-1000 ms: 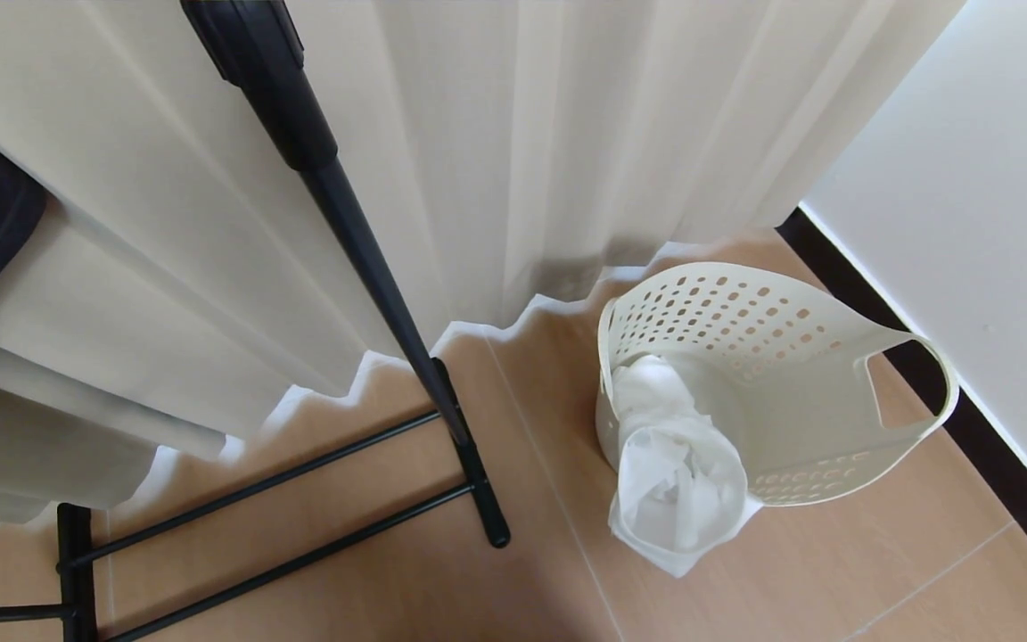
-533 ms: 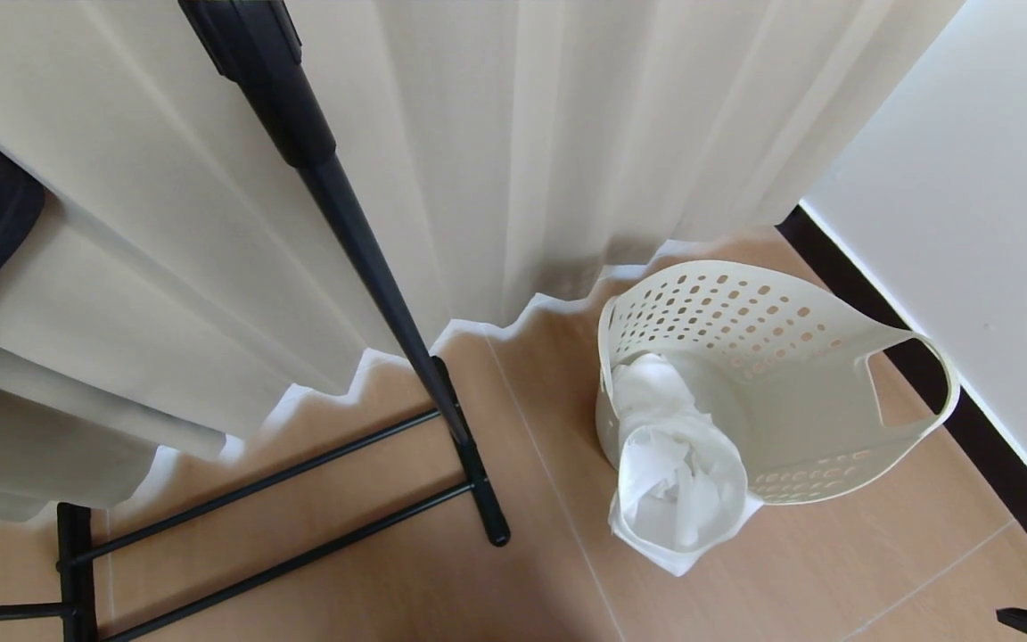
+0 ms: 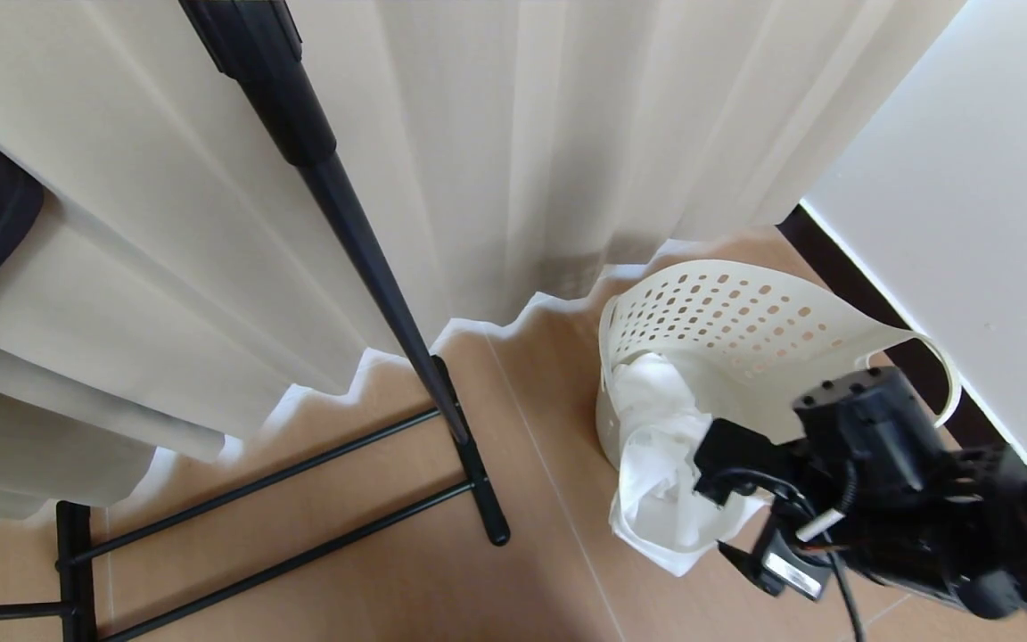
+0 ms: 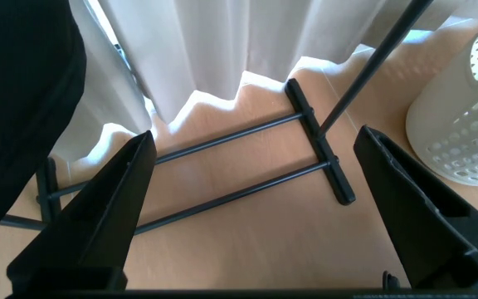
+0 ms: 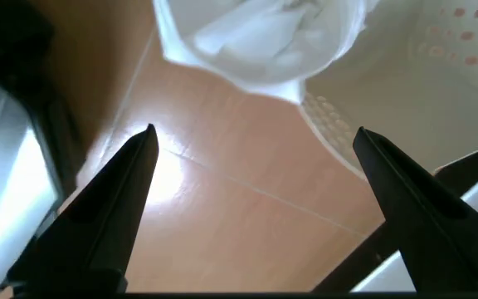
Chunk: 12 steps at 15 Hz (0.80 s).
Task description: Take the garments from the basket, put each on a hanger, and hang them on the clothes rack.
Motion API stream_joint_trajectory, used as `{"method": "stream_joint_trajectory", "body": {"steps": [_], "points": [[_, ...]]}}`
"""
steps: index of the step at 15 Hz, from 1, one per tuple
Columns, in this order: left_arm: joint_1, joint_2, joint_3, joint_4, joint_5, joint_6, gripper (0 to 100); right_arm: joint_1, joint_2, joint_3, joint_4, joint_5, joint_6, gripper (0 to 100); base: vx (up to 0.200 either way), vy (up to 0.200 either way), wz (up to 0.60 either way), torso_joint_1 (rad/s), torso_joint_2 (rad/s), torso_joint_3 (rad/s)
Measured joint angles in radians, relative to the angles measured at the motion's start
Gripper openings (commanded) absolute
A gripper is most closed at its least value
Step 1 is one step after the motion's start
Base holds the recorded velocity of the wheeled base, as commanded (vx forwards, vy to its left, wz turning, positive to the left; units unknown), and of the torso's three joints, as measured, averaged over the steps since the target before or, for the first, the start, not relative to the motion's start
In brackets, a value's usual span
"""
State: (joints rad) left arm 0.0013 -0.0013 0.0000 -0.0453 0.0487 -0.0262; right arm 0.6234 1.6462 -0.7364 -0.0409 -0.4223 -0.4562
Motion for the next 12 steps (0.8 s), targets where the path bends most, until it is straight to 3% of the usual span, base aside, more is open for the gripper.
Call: {"method": "stream_joint_trajectory", "body": {"steps": [2, 4, 12], "points": [[0.0, 0.0, 0.0, 0.0, 0.0, 0.0, 100, -0.029, 0.127, -0.123, -0.023, -0.054, -0.033, 100, 0.0, 0.0, 0.0, 0.0, 0.0, 0.0], [0.0, 0.0, 0.0, 0.0, 0.0, 0.0, 100, -0.072, 0.189, -0.177, -0.026, -0.072, -0.054, 100, 0.0, 0.0, 0.0, 0.0, 0.0, 0.0], [0.0, 0.0, 0.0, 0.0, 0.0, 0.0, 100, -0.129, 0.282, -0.218, -0.031, -0.13, -0.057, 100, 0.0, 0.0, 0.0, 0.0, 0.0, 0.0]]}}
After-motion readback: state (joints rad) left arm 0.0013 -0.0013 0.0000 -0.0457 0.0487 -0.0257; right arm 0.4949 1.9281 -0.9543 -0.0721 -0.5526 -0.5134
